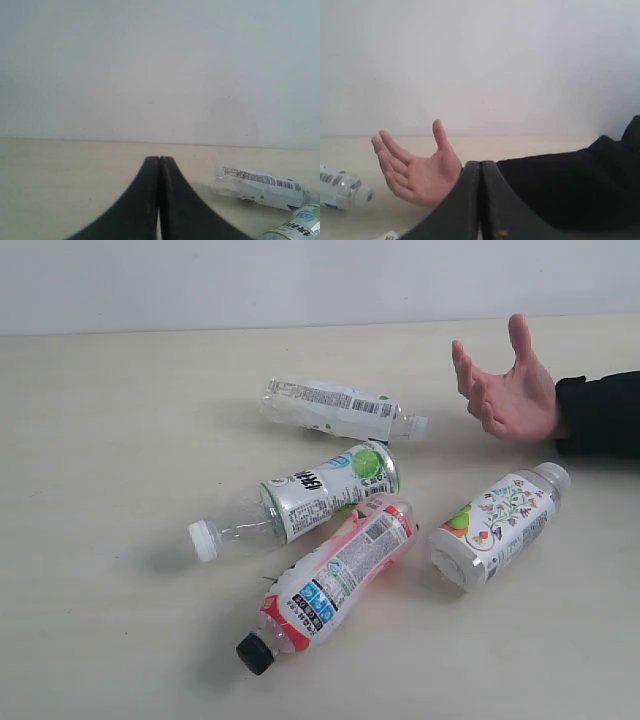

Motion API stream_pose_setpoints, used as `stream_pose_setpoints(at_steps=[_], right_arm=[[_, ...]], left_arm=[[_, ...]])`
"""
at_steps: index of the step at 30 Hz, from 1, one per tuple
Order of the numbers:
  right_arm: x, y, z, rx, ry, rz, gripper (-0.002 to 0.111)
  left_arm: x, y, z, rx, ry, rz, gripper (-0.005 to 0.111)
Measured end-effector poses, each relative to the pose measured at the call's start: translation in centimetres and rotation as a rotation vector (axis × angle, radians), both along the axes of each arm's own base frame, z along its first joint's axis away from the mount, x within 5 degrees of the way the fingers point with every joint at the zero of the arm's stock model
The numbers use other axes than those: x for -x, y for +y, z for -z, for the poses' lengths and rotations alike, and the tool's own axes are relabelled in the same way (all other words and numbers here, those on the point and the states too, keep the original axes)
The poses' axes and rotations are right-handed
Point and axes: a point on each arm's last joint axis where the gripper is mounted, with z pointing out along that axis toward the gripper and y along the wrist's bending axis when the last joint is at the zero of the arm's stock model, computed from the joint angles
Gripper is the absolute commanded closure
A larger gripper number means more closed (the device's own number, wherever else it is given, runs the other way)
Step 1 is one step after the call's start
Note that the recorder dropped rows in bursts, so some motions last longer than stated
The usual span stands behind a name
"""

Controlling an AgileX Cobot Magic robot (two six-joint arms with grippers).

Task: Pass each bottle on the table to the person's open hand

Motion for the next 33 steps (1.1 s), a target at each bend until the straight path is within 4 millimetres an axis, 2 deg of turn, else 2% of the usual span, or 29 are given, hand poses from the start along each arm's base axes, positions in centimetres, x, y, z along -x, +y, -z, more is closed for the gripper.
stream_pose_setpoints(at_steps=[2,7,10,20,29,33], right_arm=[[0.0,0.0,-0.5,-0.047,-0.058,-0.006,0.108],[0.2,0.0,-1.8,-0.349,-0.215,-0.033,0.108],[0.3,-0.1,-2.1,-0.447,-0.252,-0.040,0.108],[0.4,-0.2,-2.5,-0.487,-0.302,-0.047,0.108],[0.1,0.0,-1.4,-0.498,-0.172,-0.035,0.108],[0.3,-0.2,-2.1,-0.496,-0.258,-0.042,0.108]], left_arm=[[0.0,0.0,0.0,0.000,0.000,0.000,0.107],[0.0,0.0,0.0,0.000,0.000,0.000,0.107],[0.0,0.0,0.0,0.000,0.000,0.000,0.107],[0.0,0.0,0.0,0.000,0.000,0.000,0.107],[0.0,0.0,0.0,0.000,0.000,0.000,0.107],[0.0,0.0,0.0,0.000,0.000,0.000,0.107]])
